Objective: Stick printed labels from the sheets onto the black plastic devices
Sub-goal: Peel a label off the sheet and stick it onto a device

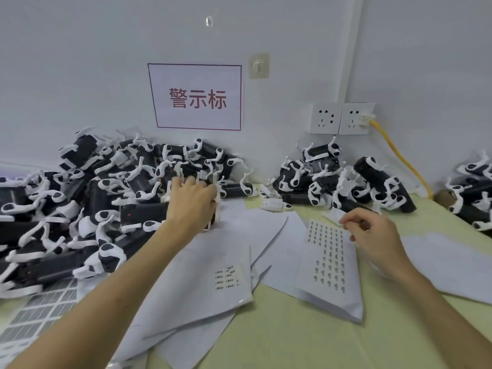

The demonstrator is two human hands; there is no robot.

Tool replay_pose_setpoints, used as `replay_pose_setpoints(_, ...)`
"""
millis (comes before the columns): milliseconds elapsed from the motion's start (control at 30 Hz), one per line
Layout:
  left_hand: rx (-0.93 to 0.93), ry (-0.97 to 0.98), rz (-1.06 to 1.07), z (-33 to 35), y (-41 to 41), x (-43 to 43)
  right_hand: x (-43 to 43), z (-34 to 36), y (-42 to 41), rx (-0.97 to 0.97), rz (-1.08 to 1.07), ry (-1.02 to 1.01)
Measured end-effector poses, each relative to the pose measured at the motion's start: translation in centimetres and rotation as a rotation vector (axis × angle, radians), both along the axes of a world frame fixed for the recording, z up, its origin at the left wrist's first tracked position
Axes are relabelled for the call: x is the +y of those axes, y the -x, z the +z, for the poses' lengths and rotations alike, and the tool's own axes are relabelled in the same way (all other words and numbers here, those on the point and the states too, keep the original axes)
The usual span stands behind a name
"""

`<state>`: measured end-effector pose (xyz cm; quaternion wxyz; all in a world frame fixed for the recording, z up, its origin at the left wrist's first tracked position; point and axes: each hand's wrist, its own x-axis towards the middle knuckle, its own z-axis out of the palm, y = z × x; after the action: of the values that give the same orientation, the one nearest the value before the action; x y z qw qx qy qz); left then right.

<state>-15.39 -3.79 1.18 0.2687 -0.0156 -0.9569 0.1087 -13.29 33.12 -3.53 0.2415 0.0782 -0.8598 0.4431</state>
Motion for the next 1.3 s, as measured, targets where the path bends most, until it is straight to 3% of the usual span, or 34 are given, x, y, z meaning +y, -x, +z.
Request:
replay_pose_setpoints(67, -0.127, -0.009, -0.015, 0.0, 0.3, 0.5, -0.2, 0.1, -0.1, -0.002, 0.011, -0.011)
replay_pose_setpoints(167, -0.175, -0.028, 0.003, -0.4, 0.5, 1.1, -0.4, 0.4, -0.3, 0.004, 0.026, -0.031)
replay_pose_setpoints(367, -0.140, -0.087, -0.061, -0.8, 1.3, 2.8, -0.3, 0.4, -0.6, 0.041, 0.033, -0.065)
replay_pose_setpoints(467, -0.078, -0.224, -0.166, -0.6, 1.0, 4.5, -0.7, 0.5, -1.0, 0.063, 0.066, -0.110)
replay_pose_setpoints(567, 0.093, -0.532, -0.253, -0.1, 0.3, 6.1, -1.7, 0.8, -1.4, 0.118, 0.112, -0.149)
replay_pose_setpoints(667, 0.156, -1.059, -0.357, 0.3, -1.2, 8.1, -2.7, 0.9, -2.0, 0.147, 0.172, -0.179)
replay_pose_setpoints(767, 0.083, -1.531, -0.399, 0.3, -2.6, 9.9, -3.4, 0.7, -2.5, 0.108, 0.246, -0.245)
replay_pose_setpoints(900, -0.141, -1.860, -0.363, -0.9, -4.0, 11.2, -4.4, 0.6, -3.0, 0.182, 0.261, -0.367)
replay_pose_setpoints(1100, -0.526, -1.952, -0.417, -1.8, -5.1, 11.2, -5.4, 1.1, -3.3, 0.295, 0.284, -0.364)
replay_pose_setpoints(1300, -0.478, -1.920, -0.437, -1.7, -5.7, 10.8, -5.5, 1.2, -3.8, 0.282, 0.325, -0.331)
